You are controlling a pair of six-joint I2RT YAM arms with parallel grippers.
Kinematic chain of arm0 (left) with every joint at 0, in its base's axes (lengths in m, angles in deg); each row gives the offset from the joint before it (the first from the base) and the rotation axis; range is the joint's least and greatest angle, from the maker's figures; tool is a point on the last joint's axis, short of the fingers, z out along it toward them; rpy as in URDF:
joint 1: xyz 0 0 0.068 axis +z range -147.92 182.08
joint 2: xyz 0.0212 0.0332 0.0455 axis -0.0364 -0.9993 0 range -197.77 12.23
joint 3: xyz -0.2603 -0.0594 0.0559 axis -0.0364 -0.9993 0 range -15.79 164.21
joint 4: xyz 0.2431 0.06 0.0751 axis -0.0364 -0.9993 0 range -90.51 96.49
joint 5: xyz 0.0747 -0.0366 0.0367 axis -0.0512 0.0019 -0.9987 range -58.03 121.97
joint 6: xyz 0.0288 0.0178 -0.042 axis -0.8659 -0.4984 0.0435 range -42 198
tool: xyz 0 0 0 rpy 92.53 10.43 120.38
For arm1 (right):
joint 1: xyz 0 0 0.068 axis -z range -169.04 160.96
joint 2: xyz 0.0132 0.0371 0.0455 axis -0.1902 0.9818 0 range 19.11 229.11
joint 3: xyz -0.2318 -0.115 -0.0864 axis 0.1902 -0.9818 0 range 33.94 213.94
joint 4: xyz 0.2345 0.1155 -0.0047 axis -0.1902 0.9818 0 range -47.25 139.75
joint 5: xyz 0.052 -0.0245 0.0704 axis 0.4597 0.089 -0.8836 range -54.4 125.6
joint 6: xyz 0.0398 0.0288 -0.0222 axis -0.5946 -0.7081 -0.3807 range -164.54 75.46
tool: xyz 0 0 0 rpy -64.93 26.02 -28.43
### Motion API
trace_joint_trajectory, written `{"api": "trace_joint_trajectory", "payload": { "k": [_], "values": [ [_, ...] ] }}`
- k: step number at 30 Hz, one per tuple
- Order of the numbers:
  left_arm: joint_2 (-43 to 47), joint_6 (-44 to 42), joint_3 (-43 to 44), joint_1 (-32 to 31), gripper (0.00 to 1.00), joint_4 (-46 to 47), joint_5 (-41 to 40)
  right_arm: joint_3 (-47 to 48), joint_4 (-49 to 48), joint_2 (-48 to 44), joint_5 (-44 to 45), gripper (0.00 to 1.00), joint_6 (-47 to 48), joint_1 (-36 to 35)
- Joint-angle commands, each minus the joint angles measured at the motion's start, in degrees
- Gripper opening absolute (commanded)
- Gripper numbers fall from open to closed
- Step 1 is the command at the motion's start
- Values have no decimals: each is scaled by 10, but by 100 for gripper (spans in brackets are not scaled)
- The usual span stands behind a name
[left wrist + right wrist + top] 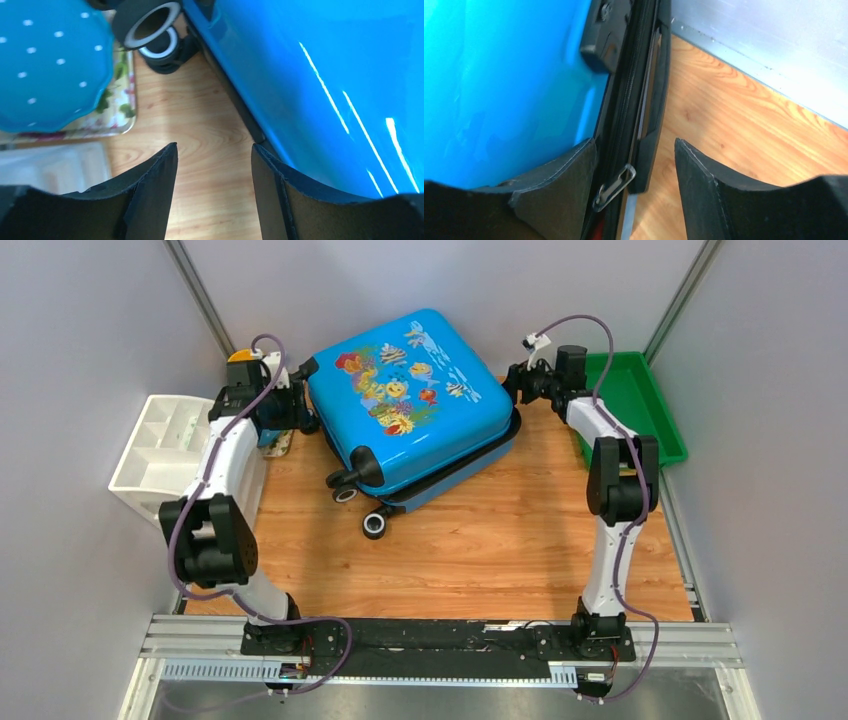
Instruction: Open, take out, and arrange the luggage
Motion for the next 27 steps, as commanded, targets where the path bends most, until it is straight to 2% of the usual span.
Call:
{"api": "trace_joint_trajectory", "payload": {
  "k": [1, 3, 7, 11, 19, 24, 26, 27],
  "values": [
    [-71, -33, 48, -40, 64, 20, 84, -96, 102, -74, -138, 63, 41, -43],
    [-101, -84, 79, -75, 66, -4, 93, -151, 143, -113, -155, 62, 68, -43],
    [-126, -94, 85, -106, 66, 21, 139, -262, 181, -198, -167, 62, 112, -43],
    [-158, -148, 108, -144, 66, 30, 204, -354, 218, -279, -172, 61, 140, -42],
    [-267, -287, 238, -207, 61, -68, 291, -494, 280, -445, -169, 62, 198, -75],
    [-243, -281, 233, -186, 64, -53, 248, -542, 265, -523, -141, 63, 191, -122],
    [-227, -224, 225, -159, 70, -9, 227, -547, 243, -545, -127, 63, 180, -142],
    [-208, -200, 222, -125, 71, 9, 224, -552, 236, -550, -121, 63, 169, -148]
  ]
}}
